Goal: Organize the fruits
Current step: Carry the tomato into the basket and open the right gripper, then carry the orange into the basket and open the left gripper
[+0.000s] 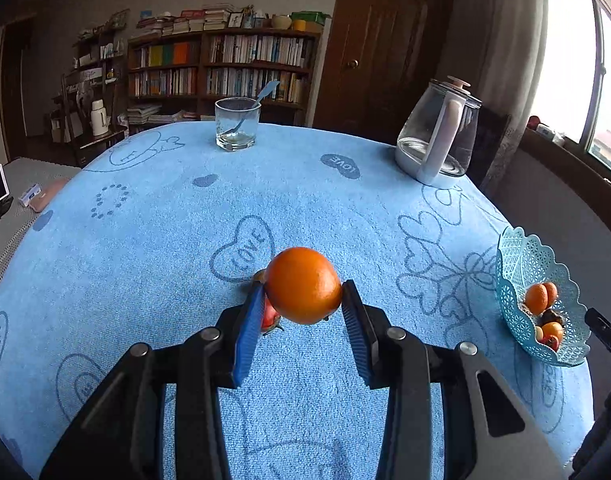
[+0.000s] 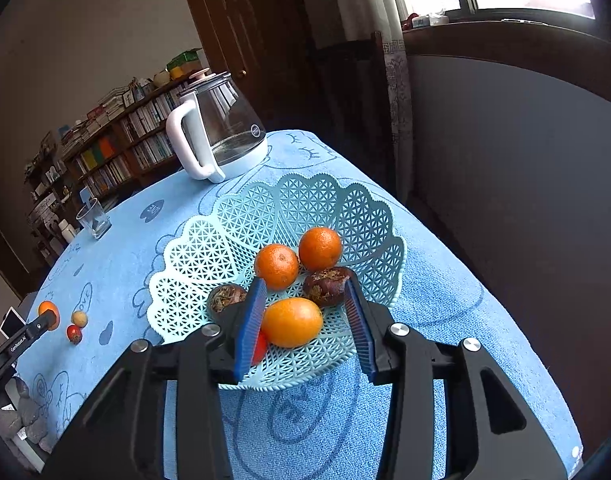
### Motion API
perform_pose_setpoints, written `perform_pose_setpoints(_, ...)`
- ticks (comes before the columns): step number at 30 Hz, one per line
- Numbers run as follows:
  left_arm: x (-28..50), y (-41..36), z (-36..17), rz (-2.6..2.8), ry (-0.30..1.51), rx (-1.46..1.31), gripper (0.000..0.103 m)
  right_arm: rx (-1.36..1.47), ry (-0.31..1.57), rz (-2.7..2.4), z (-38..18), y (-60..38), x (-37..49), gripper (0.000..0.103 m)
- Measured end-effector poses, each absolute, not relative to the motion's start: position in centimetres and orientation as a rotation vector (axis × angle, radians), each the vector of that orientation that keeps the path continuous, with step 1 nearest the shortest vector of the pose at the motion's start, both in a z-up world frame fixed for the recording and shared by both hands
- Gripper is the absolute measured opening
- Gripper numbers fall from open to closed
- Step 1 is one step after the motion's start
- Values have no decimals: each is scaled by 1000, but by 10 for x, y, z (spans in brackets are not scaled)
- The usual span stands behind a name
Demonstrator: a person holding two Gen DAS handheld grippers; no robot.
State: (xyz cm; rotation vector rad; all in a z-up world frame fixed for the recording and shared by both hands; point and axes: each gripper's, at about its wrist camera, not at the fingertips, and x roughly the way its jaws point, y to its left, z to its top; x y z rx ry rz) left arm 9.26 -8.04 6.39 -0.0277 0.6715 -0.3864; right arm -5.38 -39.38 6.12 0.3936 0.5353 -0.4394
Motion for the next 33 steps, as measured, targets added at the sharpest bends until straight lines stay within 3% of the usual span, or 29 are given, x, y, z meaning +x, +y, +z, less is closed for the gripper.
perform_pose_setpoints(23, 40, -225, 73, -671, 675, 154, 40, 330, 464, -450, 52, -394, -61, 54)
perform_pose_setpoints(33, 40, -232, 69, -675, 679, 162, 40, 359, 450, -450, 49, -400, -65, 57)
